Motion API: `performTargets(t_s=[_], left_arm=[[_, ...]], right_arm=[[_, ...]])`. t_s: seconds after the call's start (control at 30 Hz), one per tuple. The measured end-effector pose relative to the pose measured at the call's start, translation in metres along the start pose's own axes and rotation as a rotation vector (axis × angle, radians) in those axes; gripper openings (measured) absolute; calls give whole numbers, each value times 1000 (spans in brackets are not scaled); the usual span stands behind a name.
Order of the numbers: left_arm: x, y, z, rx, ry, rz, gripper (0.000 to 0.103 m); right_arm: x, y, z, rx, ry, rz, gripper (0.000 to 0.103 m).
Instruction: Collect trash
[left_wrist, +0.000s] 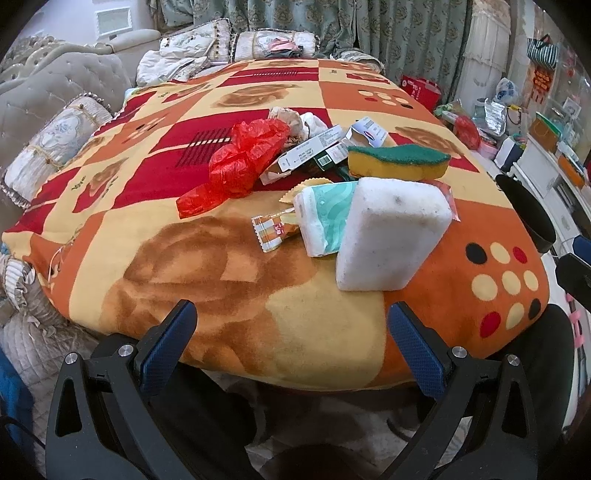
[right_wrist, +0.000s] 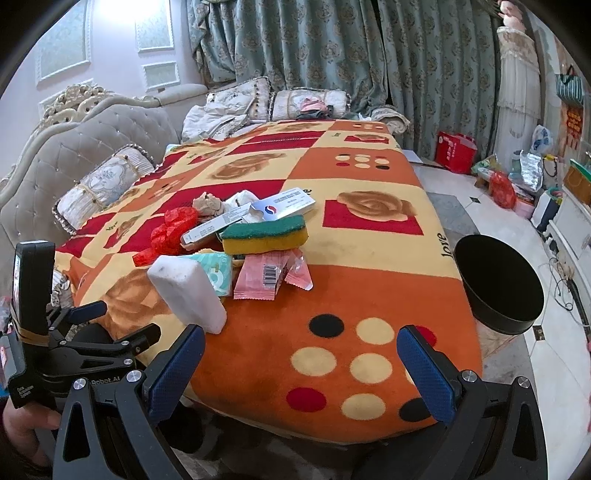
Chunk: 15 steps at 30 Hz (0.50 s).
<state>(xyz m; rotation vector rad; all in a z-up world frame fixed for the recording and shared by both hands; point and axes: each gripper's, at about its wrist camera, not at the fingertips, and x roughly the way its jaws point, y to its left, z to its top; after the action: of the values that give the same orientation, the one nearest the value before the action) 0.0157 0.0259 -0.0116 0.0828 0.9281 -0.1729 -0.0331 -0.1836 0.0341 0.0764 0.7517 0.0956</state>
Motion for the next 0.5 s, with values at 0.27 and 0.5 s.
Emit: performTargets(t_s=[0.27, 0.5], left_arm=[[0, -1, -1, 2, -3, -5, 103], [-1, -2, -2, 5, -6, -6, 103]], right_arm=[[0, 0, -2, 12, 6, 6, 103], [-1, 0, -2, 11, 6, 8, 103]])
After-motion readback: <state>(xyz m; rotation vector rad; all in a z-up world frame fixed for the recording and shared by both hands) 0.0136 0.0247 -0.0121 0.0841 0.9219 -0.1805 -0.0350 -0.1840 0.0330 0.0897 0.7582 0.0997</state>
